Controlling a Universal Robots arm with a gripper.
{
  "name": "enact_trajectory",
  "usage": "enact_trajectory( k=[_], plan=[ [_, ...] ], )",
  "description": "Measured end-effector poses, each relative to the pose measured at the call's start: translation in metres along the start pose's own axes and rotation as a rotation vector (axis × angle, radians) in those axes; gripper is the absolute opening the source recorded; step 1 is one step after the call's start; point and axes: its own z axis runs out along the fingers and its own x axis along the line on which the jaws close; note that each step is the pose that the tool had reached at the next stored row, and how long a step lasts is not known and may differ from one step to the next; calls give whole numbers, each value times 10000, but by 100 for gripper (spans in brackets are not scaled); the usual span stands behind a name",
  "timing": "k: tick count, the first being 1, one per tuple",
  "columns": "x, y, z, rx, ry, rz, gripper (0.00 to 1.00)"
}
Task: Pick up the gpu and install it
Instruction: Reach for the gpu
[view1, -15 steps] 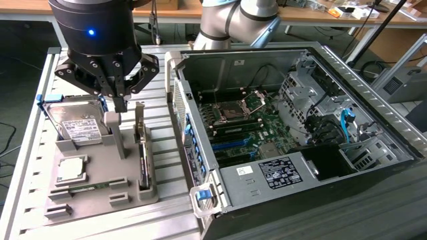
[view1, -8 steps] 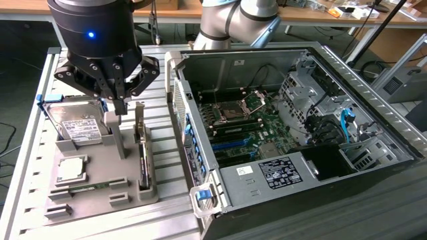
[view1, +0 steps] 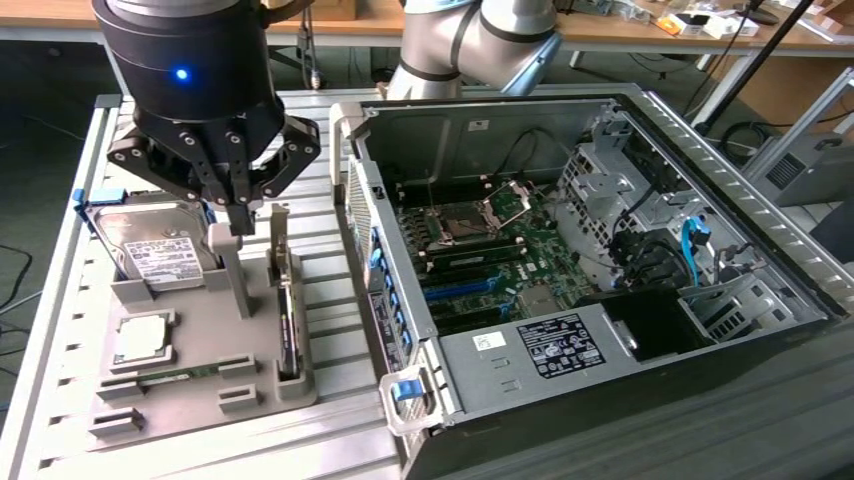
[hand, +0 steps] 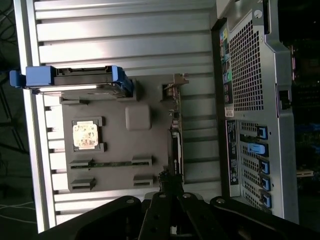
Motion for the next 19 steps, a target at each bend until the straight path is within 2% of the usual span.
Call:
enact_trajectory(
  k=[7,12,19],
  plan=[
    [-3,-36,0,48,-3,-2,11],
    [-7,-97,0,117,-8,-4,11],
    [-11,-154,-1,183,-13,-5,11]
  ],
)
